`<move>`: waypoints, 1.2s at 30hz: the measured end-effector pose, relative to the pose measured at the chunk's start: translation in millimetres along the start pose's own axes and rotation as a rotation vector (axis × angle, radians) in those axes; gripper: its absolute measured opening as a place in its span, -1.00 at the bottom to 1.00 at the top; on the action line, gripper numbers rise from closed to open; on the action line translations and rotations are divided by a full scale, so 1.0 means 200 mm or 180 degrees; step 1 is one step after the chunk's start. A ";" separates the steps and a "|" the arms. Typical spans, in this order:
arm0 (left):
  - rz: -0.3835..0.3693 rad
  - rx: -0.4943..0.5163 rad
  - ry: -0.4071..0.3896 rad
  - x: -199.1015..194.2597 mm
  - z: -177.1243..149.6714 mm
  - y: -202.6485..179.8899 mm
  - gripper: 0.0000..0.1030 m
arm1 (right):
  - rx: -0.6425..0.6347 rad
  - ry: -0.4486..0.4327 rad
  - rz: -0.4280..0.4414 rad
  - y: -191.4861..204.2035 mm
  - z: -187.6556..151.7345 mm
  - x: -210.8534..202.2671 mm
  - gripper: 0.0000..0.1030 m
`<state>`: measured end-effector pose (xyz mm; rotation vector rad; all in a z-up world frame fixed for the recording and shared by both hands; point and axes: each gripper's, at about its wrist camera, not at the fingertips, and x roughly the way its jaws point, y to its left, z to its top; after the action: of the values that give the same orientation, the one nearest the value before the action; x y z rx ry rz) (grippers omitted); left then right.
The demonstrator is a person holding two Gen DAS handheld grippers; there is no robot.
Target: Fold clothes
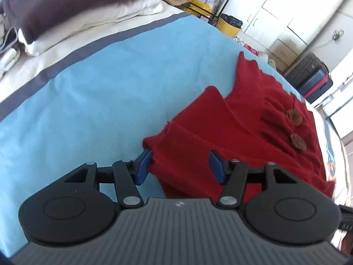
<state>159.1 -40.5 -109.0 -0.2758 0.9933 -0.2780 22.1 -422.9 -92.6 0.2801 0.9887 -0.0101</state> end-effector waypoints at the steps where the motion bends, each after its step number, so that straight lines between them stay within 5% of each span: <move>1: 0.0034 0.0023 0.0025 0.02 0.00 0.00 0.10 | -0.0021 -0.0003 -0.0013 0.01 0.00 0.00 0.28; 5: -0.0132 -0.0103 0.0372 0.11 -0.04 0.04 0.08 | 0.0185 -0.0049 0.0081 -0.01 0.02 0.00 0.28; 9: -0.0202 -0.0107 0.0380 0.10 -0.07 0.03 -0.44 | 0.0307 -0.0094 0.0009 -0.04 0.03 0.01 0.28; 14: 0.0142 0.0662 0.0023 0.01 -0.08 -0.12 -0.84 | 0.0514 -0.0138 -0.0011 -0.10 0.04 0.00 0.28; 20: 0.0088 0.1027 -0.0350 -0.09 -0.10 -0.21 -0.94 | 0.0585 -0.0158 -0.0060 -0.11 0.03 -0.01 0.28; 29: -0.0683 0.1400 -0.1653 -0.43 -0.06 -0.27 -0.95 | 0.0754 -0.0218 -0.0051 -0.16 0.02 -0.02 0.28; 32: -0.0676 0.1239 -0.1433 -0.34 0.00 -0.23 -0.95 | 0.0771 -0.0231 -0.0096 -0.17 0.02 -0.02 0.28; 36: -0.0024 0.1214 -0.0950 -0.09 0.05 -0.18 -0.94 | 0.0801 -0.0246 -0.0193 -0.17 0.02 -0.03 0.28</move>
<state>155.1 -66.8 -77.9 0.0279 0.6284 -0.4133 17.2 -456.5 -92.9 0.4769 0.9189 -0.2003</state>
